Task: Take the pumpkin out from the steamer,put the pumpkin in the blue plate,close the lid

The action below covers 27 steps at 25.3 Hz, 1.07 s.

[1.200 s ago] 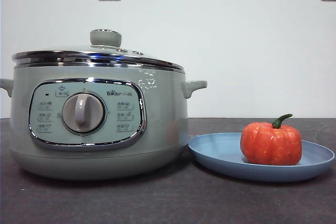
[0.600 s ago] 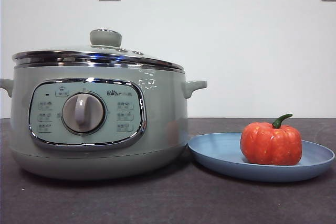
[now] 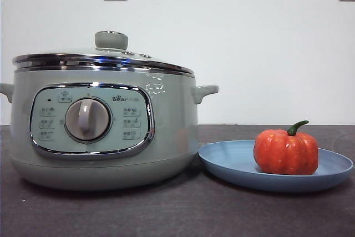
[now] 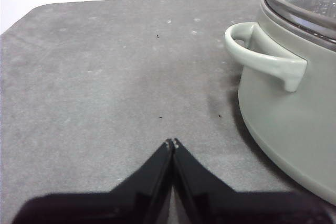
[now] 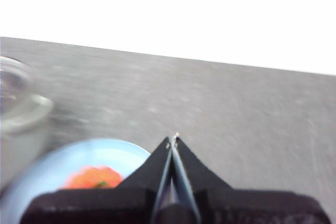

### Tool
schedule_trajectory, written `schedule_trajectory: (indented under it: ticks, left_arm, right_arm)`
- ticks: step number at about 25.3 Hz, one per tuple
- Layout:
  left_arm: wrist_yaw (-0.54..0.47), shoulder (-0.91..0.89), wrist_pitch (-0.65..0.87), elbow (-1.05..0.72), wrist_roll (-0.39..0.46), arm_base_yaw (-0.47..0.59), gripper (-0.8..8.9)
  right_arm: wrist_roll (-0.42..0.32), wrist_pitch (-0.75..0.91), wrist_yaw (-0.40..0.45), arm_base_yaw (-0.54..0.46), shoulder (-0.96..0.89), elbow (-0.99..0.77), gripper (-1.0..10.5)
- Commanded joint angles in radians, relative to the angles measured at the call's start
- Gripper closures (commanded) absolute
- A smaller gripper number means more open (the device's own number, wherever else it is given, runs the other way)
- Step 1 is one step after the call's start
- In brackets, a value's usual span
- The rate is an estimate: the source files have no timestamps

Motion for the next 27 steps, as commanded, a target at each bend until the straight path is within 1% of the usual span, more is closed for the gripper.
schedule_trajectory:
  ticks: [1,5,9,12,27]
  left_arm:
    - [0.001,-0.001,-0.013,-0.009,-0.006,0.004,8.17]
    - [0.001,-0.001,-0.013,-0.009,-0.006,0.004,8.17]
    - [0.001,-0.001,-0.013,-0.009,-0.006,0.004,8.17]
    - [0.001,-0.001,-0.013,-0.009,-0.006,0.004,8.17]
    - [0.001,-0.001,-0.013,-0.009,-0.006,0.004,8.17]
  right_arm:
    - [0.004,0.061,-0.025,-0.042,-0.051,-0.123,9.6]
    - [0.003,0.068,-0.024,-0.05,-0.098,-0.21,9.6]
    - [0.003,0.07,-0.025,-0.05,-0.1,-0.253,9.6]
    - [0.003,0.098,-0.025,-0.05,-0.1,-0.262,9.6]
    - [0.003,0.097,-0.018,-0.05,-0.1,-0.264,9.6]
